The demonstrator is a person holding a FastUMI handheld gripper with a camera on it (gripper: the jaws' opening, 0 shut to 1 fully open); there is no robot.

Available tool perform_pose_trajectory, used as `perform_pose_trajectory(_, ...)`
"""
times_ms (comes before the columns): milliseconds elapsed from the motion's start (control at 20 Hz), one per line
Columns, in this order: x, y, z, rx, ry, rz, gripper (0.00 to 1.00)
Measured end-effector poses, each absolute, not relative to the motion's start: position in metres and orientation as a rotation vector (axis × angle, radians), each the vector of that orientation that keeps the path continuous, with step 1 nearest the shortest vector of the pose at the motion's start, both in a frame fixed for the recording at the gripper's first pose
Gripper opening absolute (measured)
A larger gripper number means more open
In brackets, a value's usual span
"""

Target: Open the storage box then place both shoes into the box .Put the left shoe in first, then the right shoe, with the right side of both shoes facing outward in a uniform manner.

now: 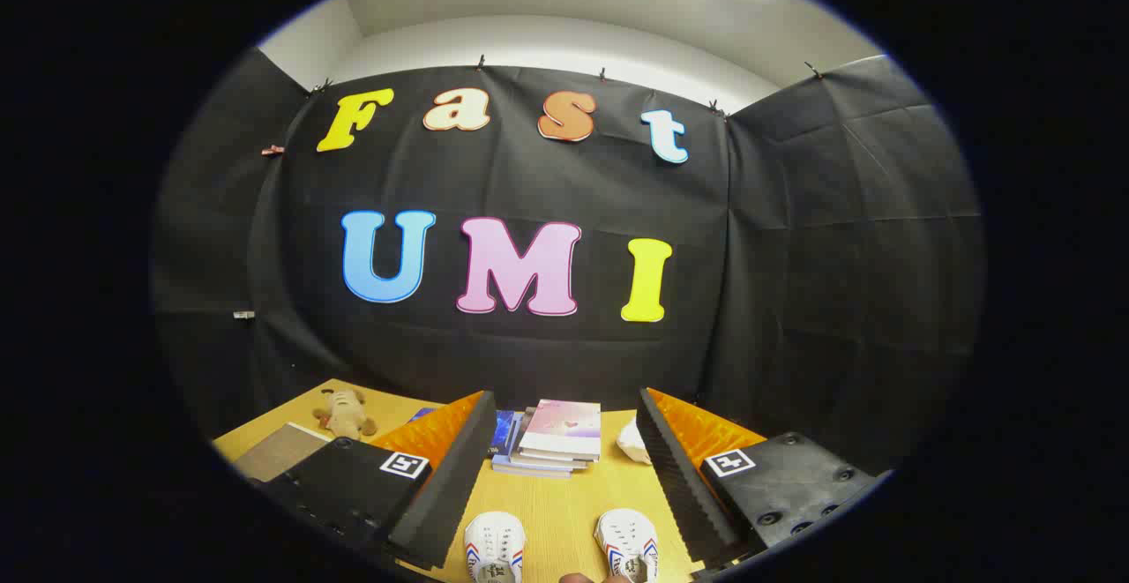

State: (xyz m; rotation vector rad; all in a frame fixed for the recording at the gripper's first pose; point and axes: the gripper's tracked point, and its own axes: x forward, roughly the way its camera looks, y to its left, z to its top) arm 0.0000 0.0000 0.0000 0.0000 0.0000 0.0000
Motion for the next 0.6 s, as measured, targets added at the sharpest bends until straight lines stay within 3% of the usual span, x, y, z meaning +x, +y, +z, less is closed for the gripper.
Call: perform_pose_trajectory(600, 0.000, 0.021, -0.022, 0.000, 0.078, 0.001, 0.97)
